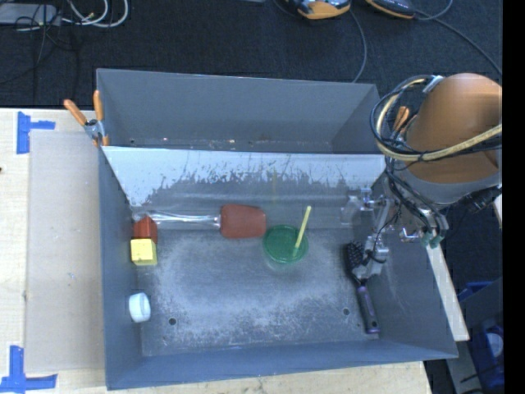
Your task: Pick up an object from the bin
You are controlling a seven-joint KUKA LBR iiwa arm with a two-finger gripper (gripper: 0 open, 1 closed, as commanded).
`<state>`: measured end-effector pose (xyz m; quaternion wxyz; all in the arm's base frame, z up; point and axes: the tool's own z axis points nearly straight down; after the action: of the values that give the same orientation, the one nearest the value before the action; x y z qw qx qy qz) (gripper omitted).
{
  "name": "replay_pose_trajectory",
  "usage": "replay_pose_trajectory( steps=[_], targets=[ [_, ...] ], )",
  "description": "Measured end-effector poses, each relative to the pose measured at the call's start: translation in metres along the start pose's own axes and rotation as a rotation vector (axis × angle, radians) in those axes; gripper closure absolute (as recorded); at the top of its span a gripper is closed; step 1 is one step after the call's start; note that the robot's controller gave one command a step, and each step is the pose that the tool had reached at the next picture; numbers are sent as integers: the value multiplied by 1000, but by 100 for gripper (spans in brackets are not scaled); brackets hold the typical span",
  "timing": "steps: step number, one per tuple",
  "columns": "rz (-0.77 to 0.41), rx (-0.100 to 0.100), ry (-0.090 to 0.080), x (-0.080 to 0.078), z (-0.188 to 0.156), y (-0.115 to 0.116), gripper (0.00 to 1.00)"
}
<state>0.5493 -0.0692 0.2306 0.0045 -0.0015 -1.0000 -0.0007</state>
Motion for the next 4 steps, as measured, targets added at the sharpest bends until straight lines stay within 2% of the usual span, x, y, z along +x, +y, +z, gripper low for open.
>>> replay_pose_trajectory(
  steps=[1,2,3,4],
  targets=[
    [-2,1,-8,-1,-5,0,0],
    [-2,1,-8,-1,-5,0,0],
    [11,0,-9,-11,-10,-30,0],
    [103,0,-12,-23,21,-41,0]
  ],
)
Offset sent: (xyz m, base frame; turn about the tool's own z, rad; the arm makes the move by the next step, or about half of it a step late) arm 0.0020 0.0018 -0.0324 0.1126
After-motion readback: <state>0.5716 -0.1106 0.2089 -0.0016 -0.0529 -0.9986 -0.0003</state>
